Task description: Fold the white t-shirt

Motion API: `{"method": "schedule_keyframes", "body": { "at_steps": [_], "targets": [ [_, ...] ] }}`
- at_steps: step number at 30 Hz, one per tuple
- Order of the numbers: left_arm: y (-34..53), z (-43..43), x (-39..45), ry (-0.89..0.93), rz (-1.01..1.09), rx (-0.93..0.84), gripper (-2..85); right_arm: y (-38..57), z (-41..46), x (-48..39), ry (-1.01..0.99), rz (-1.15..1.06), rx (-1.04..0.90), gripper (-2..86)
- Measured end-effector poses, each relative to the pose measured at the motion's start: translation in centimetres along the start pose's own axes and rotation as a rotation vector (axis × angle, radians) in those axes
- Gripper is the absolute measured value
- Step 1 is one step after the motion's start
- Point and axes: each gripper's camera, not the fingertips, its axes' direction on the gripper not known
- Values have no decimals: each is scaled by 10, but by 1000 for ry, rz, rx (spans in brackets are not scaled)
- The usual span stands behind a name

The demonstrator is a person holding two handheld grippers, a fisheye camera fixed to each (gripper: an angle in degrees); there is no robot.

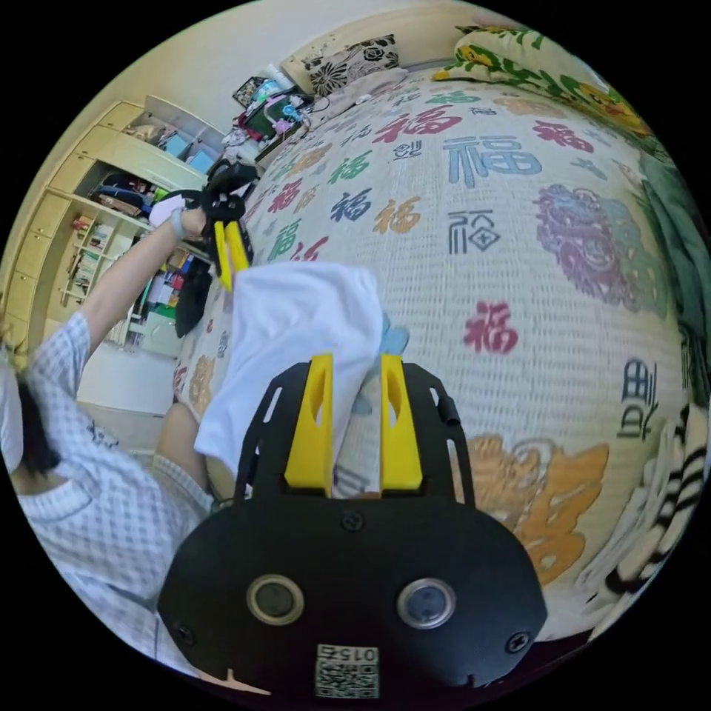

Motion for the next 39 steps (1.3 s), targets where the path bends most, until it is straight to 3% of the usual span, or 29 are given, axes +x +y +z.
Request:
{"method": "schedule_keyframes", "body": {
  "at_steps": [6, 10, 15, 17, 21, 24, 29, 31, 39],
  "targets": [
    [102, 22, 46, -136, -79, 283, 89, 78, 17, -24, -104, -7, -143, 96],
    [139, 119, 128, -158, -5, 531, 112, 99, 45, -37, -129, -8, -193, 85],
    [142, 250, 153, -164, -184, 529, 104, 104, 59, -29, -141, 20, -213, 20],
    [159, 279, 167, -208, -259, 639, 75, 109, 52, -26, -162, 32, -190, 10],
    [193, 292, 190, -253, -332, 726, 61, 126, 38, -25, -51, 18, -188, 3],
    [211, 295, 206, -267, -376, 721, 64, 132, 42, -23, -77, 24, -182, 12],
    [217, 299, 257, -351, -280, 803, 69, 136, 50, -20, -36, 50, -174, 57],
    [207, 309, 258, -377, -284, 770, 64, 137, 58, -18, -86, 45, -183, 41],
    [212, 383, 239, -300, -374, 323, 14, 133, 55, -10, -25, 43, -264, 6]
  ]
}}
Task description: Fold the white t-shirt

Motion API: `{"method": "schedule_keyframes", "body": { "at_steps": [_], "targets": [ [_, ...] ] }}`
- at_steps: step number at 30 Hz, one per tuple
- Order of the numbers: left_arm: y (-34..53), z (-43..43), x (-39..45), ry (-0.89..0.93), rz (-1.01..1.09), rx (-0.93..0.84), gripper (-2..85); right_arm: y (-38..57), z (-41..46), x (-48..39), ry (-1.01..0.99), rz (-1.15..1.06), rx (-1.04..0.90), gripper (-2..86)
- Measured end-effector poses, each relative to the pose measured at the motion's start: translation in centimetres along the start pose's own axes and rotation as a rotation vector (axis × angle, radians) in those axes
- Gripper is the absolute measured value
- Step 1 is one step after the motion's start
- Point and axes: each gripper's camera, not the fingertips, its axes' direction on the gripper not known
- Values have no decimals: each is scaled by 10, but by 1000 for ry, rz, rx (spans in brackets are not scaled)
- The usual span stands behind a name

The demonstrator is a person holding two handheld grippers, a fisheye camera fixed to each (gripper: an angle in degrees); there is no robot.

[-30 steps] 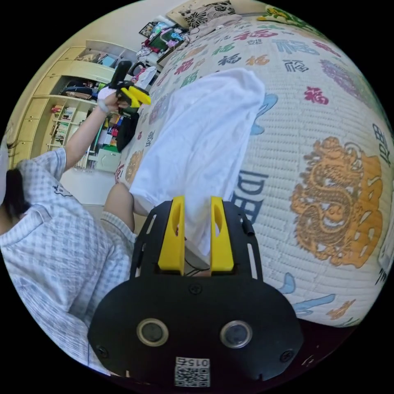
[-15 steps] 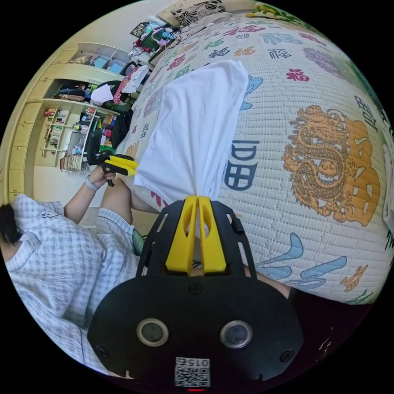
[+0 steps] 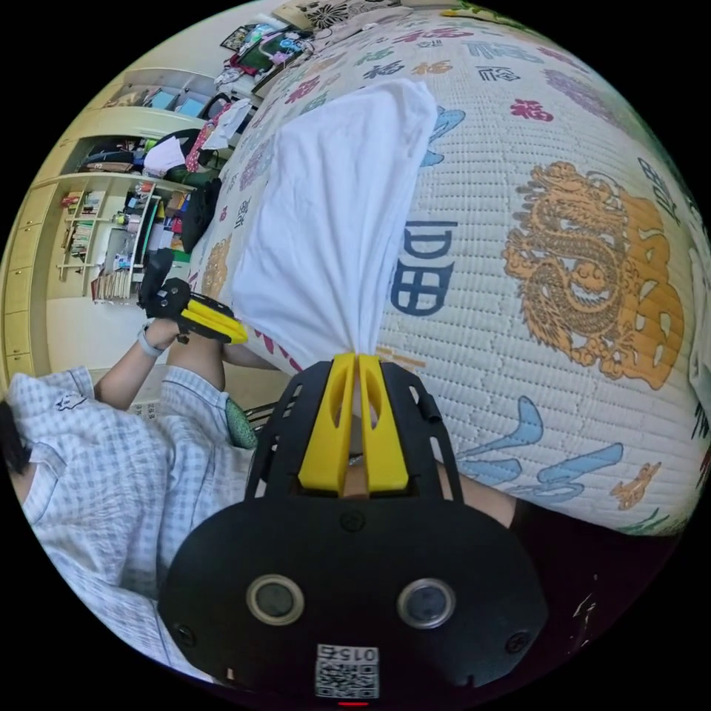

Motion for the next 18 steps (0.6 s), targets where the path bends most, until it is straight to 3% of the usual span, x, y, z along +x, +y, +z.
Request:
{"method": "schedule_keyframes", "body": {
  "at_steps": [3, 5, 8, 10, 13, 14, 16, 18],
  "targets": [
    [30, -17, 5, 47, 14, 129, 27, 8, -12, 11, 6, 55, 41, 19],
    [46, -46, 3, 106, -13, 370, 50, 12, -20, 16, -32, 69, 91, 38],
    [51, -75, 3, 49, -25, 618, 60, 10, -30, 12, -106, 41, 203, 55],
    [43, -78, 3, 8, -43, 636, 60, -3, -22, -4, -93, -24, 178, 37],
    [25, -51, 1, -88, -49, 426, 54, -20, 8, -21, 64, -84, -15, 4],
    [32, -45, 3, -124, -50, 433, 43, -22, 14, -22, 107, -86, -56, 1],
    [50, -46, 3, -136, -75, 471, 25, -18, 13, -18, 99, -85, -62, -4],
    [59, -40, -1, -98, -61, 352, 22, -15, 6, -9, 51, -73, -81, -2]
  ]
}}
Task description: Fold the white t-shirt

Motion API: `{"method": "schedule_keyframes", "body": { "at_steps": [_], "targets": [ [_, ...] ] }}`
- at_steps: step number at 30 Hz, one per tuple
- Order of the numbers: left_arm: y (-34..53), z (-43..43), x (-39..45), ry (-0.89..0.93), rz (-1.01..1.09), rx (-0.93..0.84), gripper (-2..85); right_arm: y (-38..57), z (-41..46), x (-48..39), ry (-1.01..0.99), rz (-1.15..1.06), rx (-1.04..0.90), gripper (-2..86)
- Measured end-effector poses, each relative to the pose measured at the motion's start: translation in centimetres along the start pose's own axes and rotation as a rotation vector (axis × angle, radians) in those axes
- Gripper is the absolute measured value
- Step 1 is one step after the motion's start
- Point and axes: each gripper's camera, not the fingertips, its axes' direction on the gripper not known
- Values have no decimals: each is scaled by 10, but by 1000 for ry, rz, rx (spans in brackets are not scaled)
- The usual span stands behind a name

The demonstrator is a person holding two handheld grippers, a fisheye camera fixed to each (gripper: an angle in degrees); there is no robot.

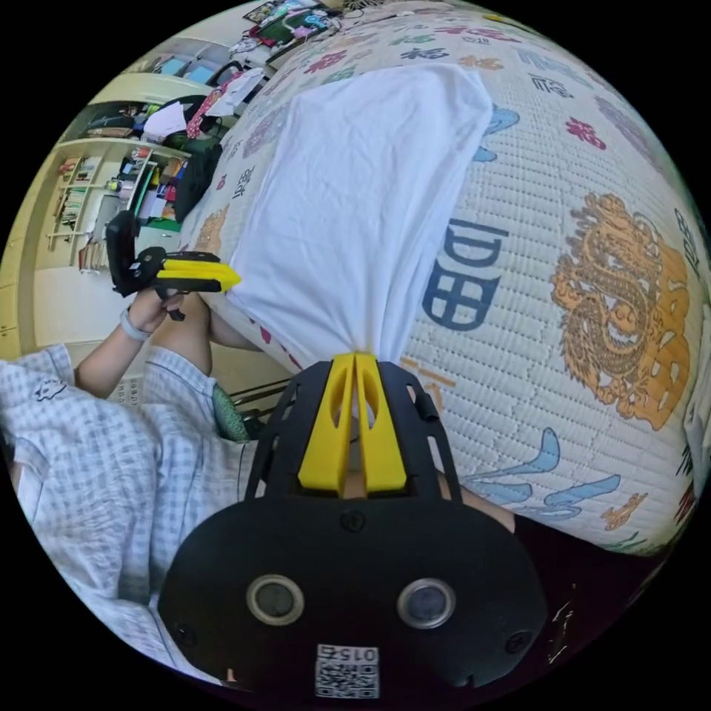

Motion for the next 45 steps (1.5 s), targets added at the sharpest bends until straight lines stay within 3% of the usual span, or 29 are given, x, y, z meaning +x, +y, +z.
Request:
{"method": "schedule_keyframes", "body": {
  "at_steps": [1, 3, 8, 10, 19, 26, 30, 36, 45],
  "targets": [
    [7, 2, -5, 30, -1, -87, 31, 3, -5, 6, -41, -1, 2, 2],
    [17, -8, -17, 73, -13, -84, 49, 8, -18, 17, -116, -8, 36, 12],
    [9, -89, -101, 259, -154, 427, 105, -5, -79, 58, -261, -24, 354, 85],
    [-8, -100, -129, 263, -168, 481, 120, -30, -99, 78, -289, -31, 453, 117],
    [-64, -75, -226, 454, -202, 409, 162, -111, -99, 148, -488, -18, 390, 137],
    [-105, -53, -233, 615, -133, 374, 95, -146, -90, 151, -613, -77, 321, 85],
    [-109, -73, -218, 549, -55, 388, 62, -149, -95, 141, -564, -85, 314, 47],
    [-101, -132, -157, 396, 181, 468, 55, -107, -146, 95, -447, -284, 432, 39],
    [0, -133, -3, 120, 518, 436, 51, 27, -141, 3, -257, -551, 377, 39]
  ]
}}
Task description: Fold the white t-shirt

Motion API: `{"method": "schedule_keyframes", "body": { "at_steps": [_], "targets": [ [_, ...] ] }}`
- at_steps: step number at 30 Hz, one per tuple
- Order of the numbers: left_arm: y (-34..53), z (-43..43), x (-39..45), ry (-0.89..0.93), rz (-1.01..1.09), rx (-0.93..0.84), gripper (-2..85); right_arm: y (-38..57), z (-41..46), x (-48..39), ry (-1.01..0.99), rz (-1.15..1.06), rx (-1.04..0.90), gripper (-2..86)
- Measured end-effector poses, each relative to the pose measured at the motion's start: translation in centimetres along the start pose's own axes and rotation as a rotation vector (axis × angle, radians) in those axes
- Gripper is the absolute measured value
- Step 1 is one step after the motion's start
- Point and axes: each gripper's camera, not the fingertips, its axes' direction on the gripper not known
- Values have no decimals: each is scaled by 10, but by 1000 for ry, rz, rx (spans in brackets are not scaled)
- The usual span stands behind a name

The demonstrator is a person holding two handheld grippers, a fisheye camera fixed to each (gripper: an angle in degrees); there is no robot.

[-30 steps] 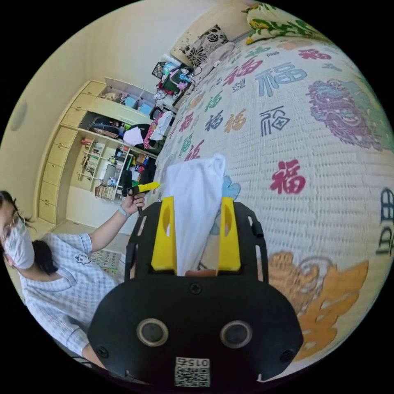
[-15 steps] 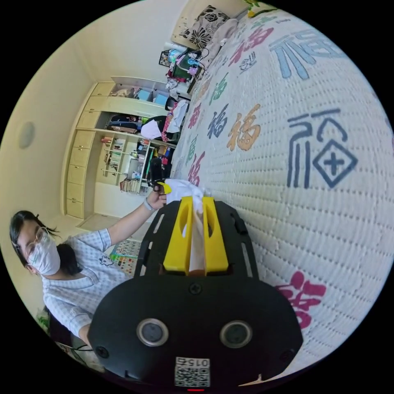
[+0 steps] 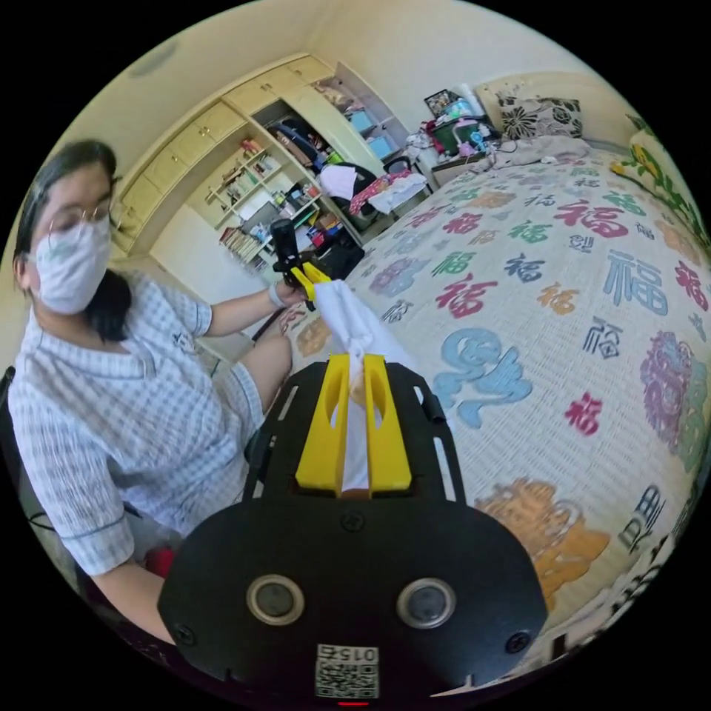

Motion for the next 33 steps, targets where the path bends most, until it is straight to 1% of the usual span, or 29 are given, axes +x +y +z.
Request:
{"method": "schedule_keyframes", "body": {
  "at_steps": [2, 5, 7, 10, 12, 14, 16, 17, 18, 20, 21, 22, 23, 24, 25, 26, 27, 28, 29, 33],
  "targets": [
    [22, 21, 39, -44, 4, -63, 49, 23, 13, -21, 15, -1, -33, 39],
    [47, 54, 63, -68, -61, -164, 48, 54, 44, -42, 71, 27, -133, 41],
    [58, 70, 68, -73, -108, -207, 48, 69, 70, -44, 97, 69, -233, 45],
    [66, 83, 71, -71, -179, -214, 50, 77, 86, -42, 81, 118, -303, 59],
    [65, 83, 73, -69, -192, -245, 51, 78, 85, -44, 64, 131, -336, 72],
    [61, 79, 75, -63, -212, -329, 52, 78, 76, -45, 50, 154, -364, 82],
    [55, 69, 76, -32, -228, -302, 52, 79, 57, -47, 41, 194, -383, 83],
    [48, 60, 76, -36, -240, -233, 53, 78, 51, -48, 45, 200, -368, 82],
    [44, 56, 76, -43, -245, -193, 53, 75, 38, -52, 53, 203, -315, 78],
    [27, 58, 71, -58, -249, -47, 53, 66, 23, -59, 64, 186, -206, 69],
    [23, 64, 68, -47, -252, -26, 52, 58, 20, -62, 64, 160, -137, 59],
    [17, 82, 61, -5, -260, -28, 51, 50, 26, -62, 58, 143, -114, 47],
    [14, 105, 52, 47, -272, -79, 45, 46, 32, -60, 56, 145, -130, 39],
    [14, 117, 48, 63, -283, -115, 42, 40, 49, -52, 54, 159, -209, 22],
    [21, 139, 38, 53, -326, -197, 24, 39, 67, -41, 73, 184, -325, 11],
    [31, 150, 31, 60, -351, -218, 11, 40, 76, -35, 97, 202, -386, 6],
    [36, 151, 28, 82, -357, -197, 6, 46, 86, -26, 115, 225, -463, 2],
    [44, 148, 23, 110, -390, -156, 0, 50, 81, -20, 63, 255, -449, 0],
    [49, 144, 18, 117, -417, -160, -3, 52, 75, -17, 48, 279, -433, -1],
    [62, 127, 3, 120, -507, -222, 5, 70, 27, -3, 3, 425, -380, 6]
  ]
}}
